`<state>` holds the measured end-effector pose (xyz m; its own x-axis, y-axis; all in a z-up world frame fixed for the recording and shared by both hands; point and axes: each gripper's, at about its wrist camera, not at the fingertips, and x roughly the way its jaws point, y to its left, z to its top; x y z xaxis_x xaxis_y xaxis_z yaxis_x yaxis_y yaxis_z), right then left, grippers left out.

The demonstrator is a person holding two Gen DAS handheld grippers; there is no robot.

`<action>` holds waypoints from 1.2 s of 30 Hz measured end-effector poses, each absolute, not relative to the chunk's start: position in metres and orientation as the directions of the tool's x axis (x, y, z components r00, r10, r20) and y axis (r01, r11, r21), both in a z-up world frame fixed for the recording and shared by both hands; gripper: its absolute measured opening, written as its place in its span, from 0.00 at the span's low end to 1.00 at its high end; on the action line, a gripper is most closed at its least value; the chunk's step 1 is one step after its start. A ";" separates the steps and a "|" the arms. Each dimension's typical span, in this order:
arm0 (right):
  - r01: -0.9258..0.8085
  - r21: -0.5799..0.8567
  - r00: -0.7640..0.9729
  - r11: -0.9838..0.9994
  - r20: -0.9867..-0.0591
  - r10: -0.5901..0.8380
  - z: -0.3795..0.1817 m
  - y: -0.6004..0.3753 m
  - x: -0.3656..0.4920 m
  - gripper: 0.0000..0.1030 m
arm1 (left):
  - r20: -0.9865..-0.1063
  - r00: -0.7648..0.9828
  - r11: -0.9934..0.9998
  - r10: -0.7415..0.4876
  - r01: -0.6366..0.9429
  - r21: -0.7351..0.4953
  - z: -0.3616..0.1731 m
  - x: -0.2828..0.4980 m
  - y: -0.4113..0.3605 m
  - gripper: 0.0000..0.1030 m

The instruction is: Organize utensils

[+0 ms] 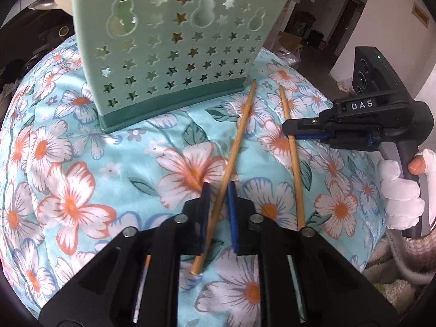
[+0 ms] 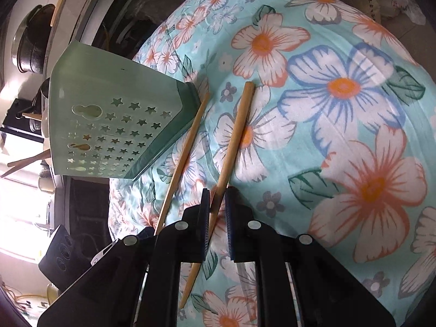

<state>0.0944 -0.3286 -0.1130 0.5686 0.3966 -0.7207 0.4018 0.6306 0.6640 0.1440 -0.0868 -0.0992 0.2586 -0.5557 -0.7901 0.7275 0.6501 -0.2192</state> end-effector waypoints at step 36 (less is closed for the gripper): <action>0.377 0.596 0.545 0.709 -0.762 0.351 -0.107 -0.320 0.055 0.10 | -0.777 0.059 0.586 -0.627 0.694 -0.419 -0.114 0.117 -0.102 0.06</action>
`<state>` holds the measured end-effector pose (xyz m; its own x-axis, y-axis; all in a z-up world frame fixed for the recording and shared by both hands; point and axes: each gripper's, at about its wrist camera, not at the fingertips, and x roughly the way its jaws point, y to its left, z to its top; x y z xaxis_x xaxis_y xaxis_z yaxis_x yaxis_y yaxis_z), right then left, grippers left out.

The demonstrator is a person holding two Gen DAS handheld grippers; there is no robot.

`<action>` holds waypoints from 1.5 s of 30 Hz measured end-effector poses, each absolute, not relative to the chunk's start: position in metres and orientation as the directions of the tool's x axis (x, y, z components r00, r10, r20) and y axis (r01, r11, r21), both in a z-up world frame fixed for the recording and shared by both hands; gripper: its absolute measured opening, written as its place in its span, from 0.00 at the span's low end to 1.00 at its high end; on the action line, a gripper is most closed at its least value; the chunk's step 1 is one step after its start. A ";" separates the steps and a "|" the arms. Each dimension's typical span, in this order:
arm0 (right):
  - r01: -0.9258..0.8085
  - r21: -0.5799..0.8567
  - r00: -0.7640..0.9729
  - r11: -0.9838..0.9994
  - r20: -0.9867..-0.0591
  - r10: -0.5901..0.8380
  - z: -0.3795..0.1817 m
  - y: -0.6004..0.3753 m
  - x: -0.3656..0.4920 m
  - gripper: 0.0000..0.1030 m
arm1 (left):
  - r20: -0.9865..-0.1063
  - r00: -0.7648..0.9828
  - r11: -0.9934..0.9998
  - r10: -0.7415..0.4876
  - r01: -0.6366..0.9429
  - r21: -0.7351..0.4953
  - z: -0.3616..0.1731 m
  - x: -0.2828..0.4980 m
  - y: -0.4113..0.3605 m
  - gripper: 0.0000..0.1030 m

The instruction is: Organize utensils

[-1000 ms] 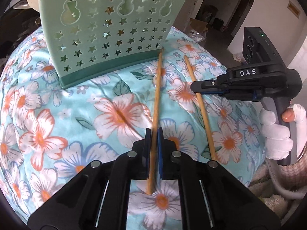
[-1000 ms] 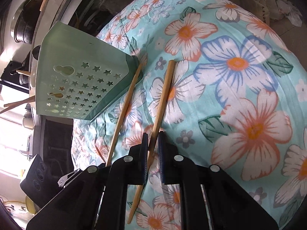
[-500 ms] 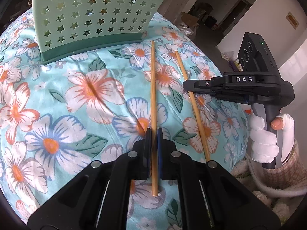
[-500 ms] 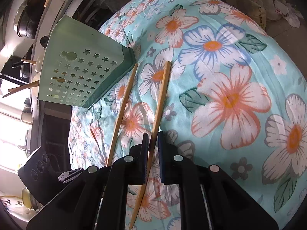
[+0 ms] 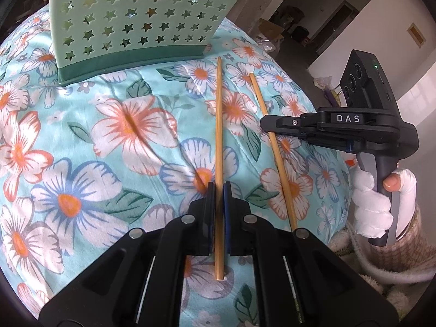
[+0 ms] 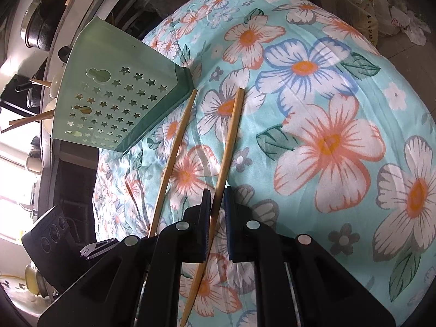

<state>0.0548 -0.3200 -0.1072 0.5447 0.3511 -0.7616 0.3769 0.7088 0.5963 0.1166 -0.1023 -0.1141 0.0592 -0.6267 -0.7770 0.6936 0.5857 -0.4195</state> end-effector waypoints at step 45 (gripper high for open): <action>0.376 0.596 0.545 0.709 -0.761 0.351 -0.108 -0.320 0.054 0.10 | -0.772 0.057 0.583 -0.633 0.692 -0.427 -0.112 0.115 -0.101 0.10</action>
